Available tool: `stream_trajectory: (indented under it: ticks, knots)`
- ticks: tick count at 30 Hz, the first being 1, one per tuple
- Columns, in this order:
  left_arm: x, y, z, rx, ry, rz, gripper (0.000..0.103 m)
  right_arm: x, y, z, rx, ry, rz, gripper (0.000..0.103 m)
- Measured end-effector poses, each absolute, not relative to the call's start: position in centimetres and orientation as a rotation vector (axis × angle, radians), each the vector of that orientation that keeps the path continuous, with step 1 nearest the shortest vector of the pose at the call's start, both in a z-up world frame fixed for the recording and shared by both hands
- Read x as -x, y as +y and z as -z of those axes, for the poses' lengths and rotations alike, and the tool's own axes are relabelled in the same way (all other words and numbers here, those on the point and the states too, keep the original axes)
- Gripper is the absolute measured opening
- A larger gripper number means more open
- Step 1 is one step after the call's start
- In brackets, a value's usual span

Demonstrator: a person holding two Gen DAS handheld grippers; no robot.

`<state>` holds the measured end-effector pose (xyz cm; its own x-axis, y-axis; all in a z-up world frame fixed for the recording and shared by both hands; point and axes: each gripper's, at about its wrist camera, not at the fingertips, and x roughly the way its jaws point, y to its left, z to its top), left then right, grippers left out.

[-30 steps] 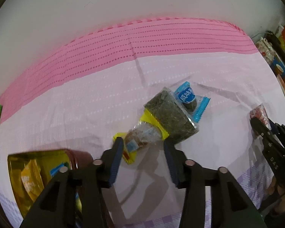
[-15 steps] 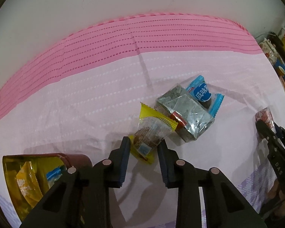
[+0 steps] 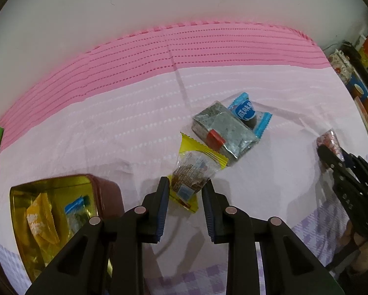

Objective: Organize snacks
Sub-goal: 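Carry the yellow-ended candy over the tin tray with the left gripper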

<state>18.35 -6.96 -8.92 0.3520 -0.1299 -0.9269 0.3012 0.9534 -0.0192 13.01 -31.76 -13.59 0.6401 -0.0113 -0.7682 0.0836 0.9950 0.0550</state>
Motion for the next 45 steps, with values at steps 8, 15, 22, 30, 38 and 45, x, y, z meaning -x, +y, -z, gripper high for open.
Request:
stream_trajectory:
  ticks: [8, 15, 22, 30, 38, 45]
  knots:
    - [-16.6, -5.7, 6.9, -0.139, 1.156, 0.283, 0.028, -13.0, -31.7, 13.6, -0.082, 0.876, 0.056, 0.026]
    - [-15.8, -3.4, 4.7, -0.104, 1.133, 0.258, 0.027, -13.0, -31.4, 13.5, -0.072, 0.877, 0.060, 0.026]
    - [-15.5, 0.4, 3.1, -0.076, 1.110, 0.194, 0.028, -13.0, -31.2, 13.5, -0.062, 0.879, 0.066, 0.026]
    - [-16.6, 6.2, 3.5, -0.037, 1.121, 0.075, 0.028, -13.0, -30.9, 13.4, -0.056, 0.880, 0.071, 0.026]
    - [-17.1, 9.3, 5.7, -0.024, 1.168, 0.026, 0.028, -13.0, -30.6, 13.3, -0.049, 0.881, 0.078, 0.026]
    - [-17.0, 8.5, 7.8, -0.045, 1.217, 0.039, 0.028, -12.9, -30.4, 13.3, -0.045, 0.881, 0.081, 0.026]
